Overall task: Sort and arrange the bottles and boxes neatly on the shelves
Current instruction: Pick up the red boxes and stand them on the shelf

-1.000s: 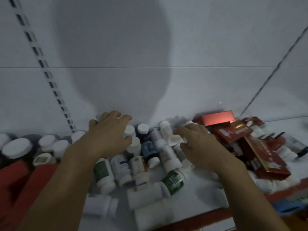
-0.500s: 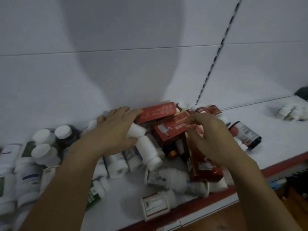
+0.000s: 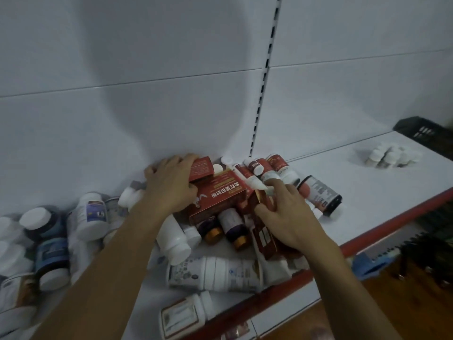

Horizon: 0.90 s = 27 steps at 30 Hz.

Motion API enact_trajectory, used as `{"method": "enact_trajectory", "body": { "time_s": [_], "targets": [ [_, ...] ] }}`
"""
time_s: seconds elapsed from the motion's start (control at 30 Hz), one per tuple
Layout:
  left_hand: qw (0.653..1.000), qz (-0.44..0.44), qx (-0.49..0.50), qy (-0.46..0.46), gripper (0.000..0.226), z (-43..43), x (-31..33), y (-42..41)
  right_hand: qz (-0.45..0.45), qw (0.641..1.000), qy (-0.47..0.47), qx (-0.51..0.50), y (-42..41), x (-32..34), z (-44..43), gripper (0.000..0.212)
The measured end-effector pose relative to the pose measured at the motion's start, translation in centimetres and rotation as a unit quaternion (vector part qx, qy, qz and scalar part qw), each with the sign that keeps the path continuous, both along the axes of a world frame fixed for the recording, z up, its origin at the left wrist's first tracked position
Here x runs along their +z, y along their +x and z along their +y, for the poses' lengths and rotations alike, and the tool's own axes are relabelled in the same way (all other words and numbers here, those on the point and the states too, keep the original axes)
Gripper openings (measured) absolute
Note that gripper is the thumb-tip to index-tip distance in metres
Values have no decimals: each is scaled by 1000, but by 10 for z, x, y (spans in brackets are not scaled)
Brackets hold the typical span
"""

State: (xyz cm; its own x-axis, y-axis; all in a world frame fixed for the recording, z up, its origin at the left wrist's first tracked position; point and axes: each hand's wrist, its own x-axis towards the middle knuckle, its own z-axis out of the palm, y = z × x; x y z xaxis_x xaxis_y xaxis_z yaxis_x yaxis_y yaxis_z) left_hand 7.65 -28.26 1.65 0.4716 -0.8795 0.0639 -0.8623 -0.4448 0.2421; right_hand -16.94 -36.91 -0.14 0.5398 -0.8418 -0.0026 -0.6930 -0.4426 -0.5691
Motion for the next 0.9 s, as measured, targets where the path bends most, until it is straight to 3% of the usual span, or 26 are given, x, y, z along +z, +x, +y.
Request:
{"method": "enact_trajectory", "body": {
  "time_s": [0.1, 0.17, 0.3, 0.5, 0.7, 0.9],
  "targets": [
    [998, 30, -14, -51, 66, 4, 5, 3, -11, 1000, 14, 7, -3, -3, -4, 81],
    [987, 83, -29, -135, 61, 10, 17, 5, -20, 1000, 10, 22, -2, -5, -4, 85],
    [935, 169, -14, -310, 53, 31, 44, 10, -86, 994, -66, -3, -1, 2, -6, 79],
    [879, 241, 63, -406, 54, 92, 69, 18, -195, 971, -137, 26, 30, 50, -2, 62],
    [867, 202, 171, -421, 53, 215, 78, 38, -155, 960, -142, 186, 129, 90, 33, 64],
    [829, 141, 327, -430, 59, 368, 85, 51, -120, 897, -131, 404, 260, 108, 152, 66]
  ]
}}
